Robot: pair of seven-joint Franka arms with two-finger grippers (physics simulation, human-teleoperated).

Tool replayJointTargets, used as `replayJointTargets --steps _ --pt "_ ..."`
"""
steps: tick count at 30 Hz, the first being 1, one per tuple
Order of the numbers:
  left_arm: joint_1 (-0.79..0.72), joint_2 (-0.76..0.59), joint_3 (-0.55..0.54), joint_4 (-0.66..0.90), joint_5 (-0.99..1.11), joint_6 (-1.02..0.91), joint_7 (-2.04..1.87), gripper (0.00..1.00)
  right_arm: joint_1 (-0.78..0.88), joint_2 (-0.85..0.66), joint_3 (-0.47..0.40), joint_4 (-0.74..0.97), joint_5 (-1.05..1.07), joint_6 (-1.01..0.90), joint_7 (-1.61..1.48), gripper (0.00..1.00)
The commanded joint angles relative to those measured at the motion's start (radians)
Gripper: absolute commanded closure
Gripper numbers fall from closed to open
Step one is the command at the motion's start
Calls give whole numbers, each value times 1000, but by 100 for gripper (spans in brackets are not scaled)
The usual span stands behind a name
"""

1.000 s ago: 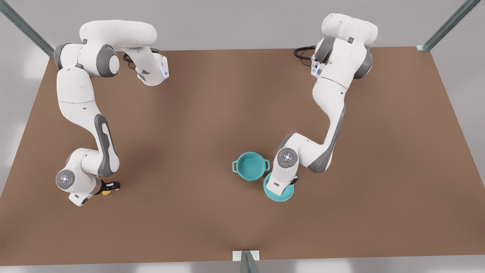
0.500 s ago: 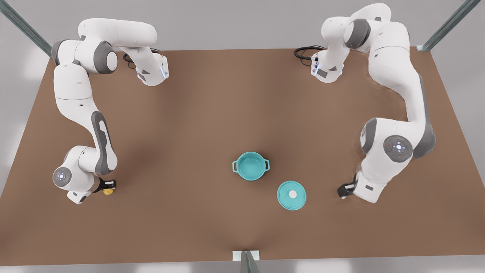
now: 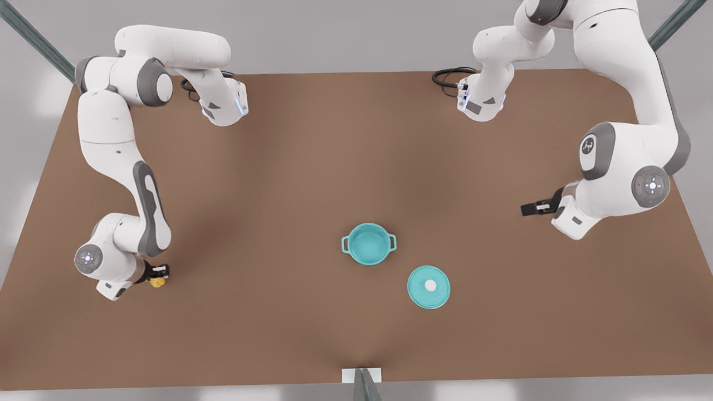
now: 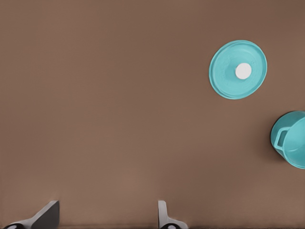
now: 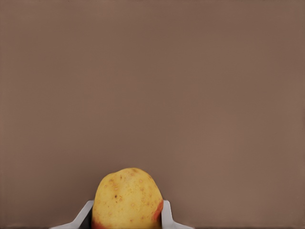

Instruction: Open the pot lid and put the potato into the pot

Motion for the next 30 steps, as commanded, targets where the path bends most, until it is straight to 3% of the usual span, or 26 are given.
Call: replayJointTargets --steps 1,8,18,30 --pt "-1 -1 -1 0 -7 -40 173 0 1 -12 0 -1 -3 -29 -5 48" --pt "-1 -2 -1 -5 -19 -40 168 0 182 -185 12 2 69 -316 99 48" --pt "-1 -2 -1 -14 -21 -42 164 0 578 -262 12 13 240 -366 473 48" --pt "-1 -2 -1 -14 -19 -42 162 0 763 16 24 314 414 -63 550 47"
